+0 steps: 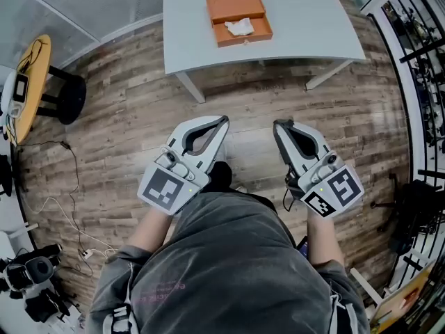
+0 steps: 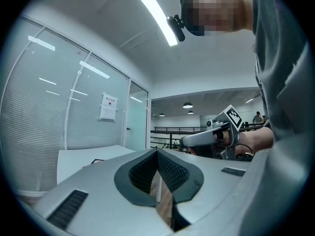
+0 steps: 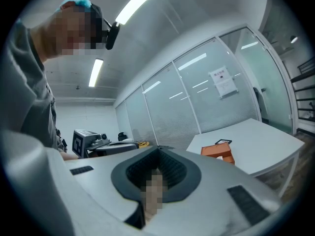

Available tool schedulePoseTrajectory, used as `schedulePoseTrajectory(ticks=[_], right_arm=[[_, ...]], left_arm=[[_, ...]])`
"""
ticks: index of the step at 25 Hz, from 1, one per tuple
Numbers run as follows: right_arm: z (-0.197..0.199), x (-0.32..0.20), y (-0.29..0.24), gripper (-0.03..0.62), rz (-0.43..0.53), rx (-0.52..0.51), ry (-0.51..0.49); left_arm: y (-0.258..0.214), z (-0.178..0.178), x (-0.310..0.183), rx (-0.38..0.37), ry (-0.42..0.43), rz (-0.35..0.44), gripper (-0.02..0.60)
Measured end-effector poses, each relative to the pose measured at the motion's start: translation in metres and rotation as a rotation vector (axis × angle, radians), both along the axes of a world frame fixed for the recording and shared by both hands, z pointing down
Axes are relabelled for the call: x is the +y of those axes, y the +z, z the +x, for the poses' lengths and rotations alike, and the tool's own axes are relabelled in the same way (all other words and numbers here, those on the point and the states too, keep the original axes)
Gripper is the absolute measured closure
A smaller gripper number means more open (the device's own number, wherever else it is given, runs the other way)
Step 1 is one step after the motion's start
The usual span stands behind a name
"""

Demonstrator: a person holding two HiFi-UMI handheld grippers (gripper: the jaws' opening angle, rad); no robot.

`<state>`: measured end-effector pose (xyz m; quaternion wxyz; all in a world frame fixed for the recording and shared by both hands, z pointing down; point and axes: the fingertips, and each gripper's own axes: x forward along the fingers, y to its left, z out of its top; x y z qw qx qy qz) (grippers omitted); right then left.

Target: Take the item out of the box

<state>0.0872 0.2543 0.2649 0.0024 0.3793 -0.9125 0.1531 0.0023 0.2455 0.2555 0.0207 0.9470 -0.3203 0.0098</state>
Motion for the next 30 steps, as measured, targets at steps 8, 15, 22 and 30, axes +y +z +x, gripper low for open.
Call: schedulePoseTrajectory(ticks=[8, 15, 22, 30], right_arm=[[-0.022, -0.067, 0.0, 0.589, -0.009, 0.017, 0.036], [-0.049, -0.114, -0.001, 0.589, -0.016, 0.044, 0.056], [-0.069, -0.144, -0.001, 0.589, -0.018, 0.073, 0.06], [-0.076, -0.164, 0.001, 0.589, -0.026, 0.086, 0.061]], left_arm=[[0.0, -0.024, -0.07, 0.008, 0.028, -0.011, 0.572], [-0.001, -0.05, -0.122, 0.027, 0.048, -0.011, 0.571], [0.003, -0.066, -0.153, 0.046, 0.059, -0.02, 0.572], [0.005, -0.074, -0.172, 0.059, 0.058, -0.024, 0.571]])
